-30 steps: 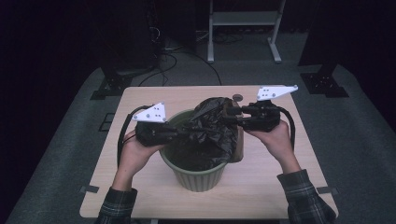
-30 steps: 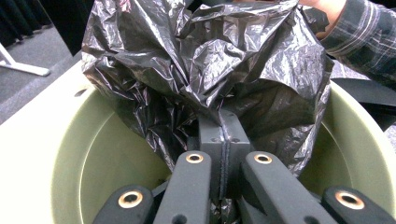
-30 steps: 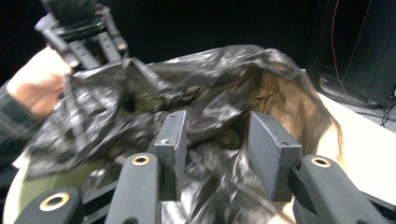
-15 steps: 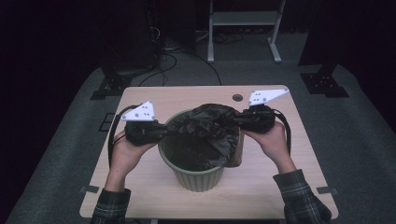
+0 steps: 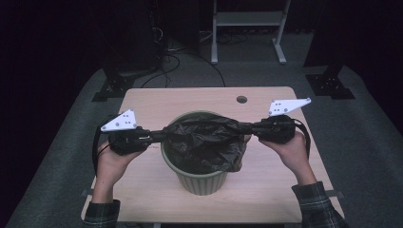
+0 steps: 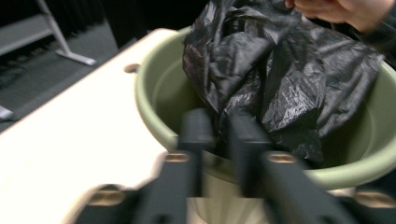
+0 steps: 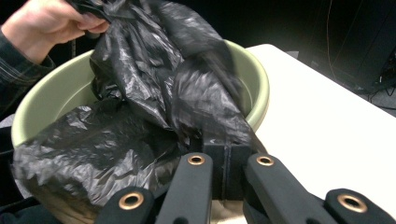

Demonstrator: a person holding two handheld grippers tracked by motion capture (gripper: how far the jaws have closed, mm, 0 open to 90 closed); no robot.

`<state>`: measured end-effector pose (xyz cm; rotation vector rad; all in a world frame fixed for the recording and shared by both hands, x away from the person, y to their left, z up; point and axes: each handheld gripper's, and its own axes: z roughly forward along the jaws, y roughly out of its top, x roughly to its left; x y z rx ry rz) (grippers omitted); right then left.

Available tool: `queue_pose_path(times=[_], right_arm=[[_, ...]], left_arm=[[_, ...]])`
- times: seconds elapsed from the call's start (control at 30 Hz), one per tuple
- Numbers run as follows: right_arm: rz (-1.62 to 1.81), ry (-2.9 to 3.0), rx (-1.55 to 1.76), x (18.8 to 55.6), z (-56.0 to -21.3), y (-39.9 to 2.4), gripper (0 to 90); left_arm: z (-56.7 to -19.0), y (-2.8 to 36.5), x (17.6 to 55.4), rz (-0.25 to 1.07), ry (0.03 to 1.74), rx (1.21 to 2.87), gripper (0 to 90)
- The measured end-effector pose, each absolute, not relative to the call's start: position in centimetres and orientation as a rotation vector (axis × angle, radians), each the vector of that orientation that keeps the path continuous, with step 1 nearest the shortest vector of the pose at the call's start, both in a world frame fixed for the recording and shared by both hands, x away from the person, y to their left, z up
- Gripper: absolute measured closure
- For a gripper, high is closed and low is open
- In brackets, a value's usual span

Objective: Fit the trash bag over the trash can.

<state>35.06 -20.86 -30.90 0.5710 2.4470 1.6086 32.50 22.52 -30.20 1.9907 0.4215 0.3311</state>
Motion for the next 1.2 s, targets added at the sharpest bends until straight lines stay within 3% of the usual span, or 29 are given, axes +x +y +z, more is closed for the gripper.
queue_pose_path(times=[0.1, 0.23, 0.47, 0.73, 1.2], right_arm=[[1.605, 2.459, 0.561, 35.1, -30.9, -20.4, 90.0], [1.601, 2.472, 0.546, 35.3, -30.9, -19.7, 90.0], [1.596, 2.511, 0.500, 35.2, -31.3, -18.4, 90.0], [1.578, 2.559, 0.459, 35.1, -31.5, -17.0, 90.0], [1.584, 2.596, 0.412, 34.9, -31.7, -16.3, 90.0]], left_arm=[[-29.6, 22.8, 32.3, 0.337, 0.415, 1.949, 54.9], [-28.2, 22.7, 31.6, 0.404, 0.407, 1.913, 43.4], [-25.5, 21.4, 31.9, 0.437, 0.352, 1.904, 43.0], [-23.3, 16.8, 33.8, 0.421, 0.279, 1.922, 43.0], [-24.7, 12.7, 38.2, 0.324, 0.314, 1.990, 43.5]])
